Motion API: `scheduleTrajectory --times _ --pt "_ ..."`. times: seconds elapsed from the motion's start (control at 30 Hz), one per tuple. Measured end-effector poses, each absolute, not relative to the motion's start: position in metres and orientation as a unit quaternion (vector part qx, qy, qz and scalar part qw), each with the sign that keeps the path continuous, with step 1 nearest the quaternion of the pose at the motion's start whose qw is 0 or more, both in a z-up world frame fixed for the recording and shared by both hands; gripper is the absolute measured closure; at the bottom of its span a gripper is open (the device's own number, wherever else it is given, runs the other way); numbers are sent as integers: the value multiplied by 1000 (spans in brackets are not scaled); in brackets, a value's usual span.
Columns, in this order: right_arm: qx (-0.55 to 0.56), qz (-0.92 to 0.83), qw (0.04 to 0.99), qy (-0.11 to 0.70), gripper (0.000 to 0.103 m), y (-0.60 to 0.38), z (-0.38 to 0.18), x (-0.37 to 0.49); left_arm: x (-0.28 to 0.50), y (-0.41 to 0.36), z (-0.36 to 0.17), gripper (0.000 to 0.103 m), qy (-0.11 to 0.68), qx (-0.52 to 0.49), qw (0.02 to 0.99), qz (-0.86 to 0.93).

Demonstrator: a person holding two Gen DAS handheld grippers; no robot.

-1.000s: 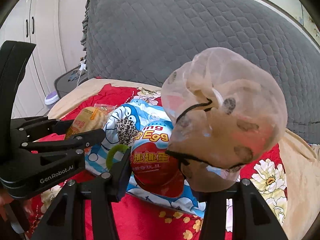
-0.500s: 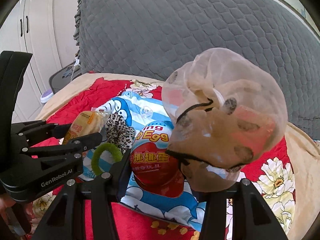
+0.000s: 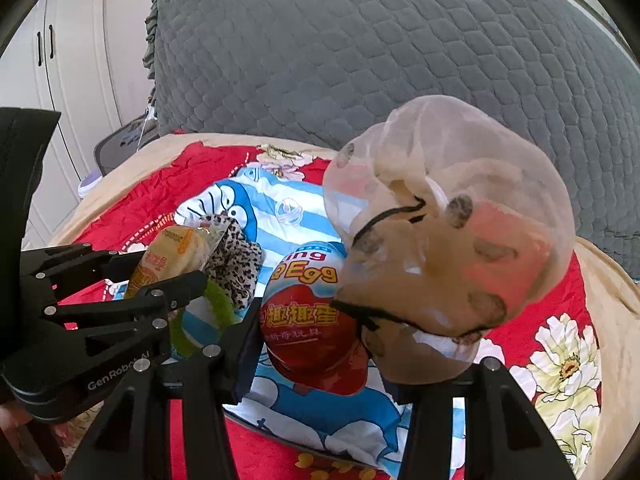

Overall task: Organize objects
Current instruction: 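Carry snack cake with left tool while right tool carries bag and egg over shirt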

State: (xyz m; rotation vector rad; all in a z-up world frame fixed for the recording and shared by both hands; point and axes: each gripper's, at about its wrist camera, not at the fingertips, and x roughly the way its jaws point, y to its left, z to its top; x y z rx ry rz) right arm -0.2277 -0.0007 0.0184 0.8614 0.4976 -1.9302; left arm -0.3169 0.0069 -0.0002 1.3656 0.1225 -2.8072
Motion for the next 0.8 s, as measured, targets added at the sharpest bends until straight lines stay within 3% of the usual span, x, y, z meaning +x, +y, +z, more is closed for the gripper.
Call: scheduleTrajectory --times 0.8 --pt "384 -766 456 240 53 -17 -46 -239 -339 9 -54 64 35 458 15 -888"
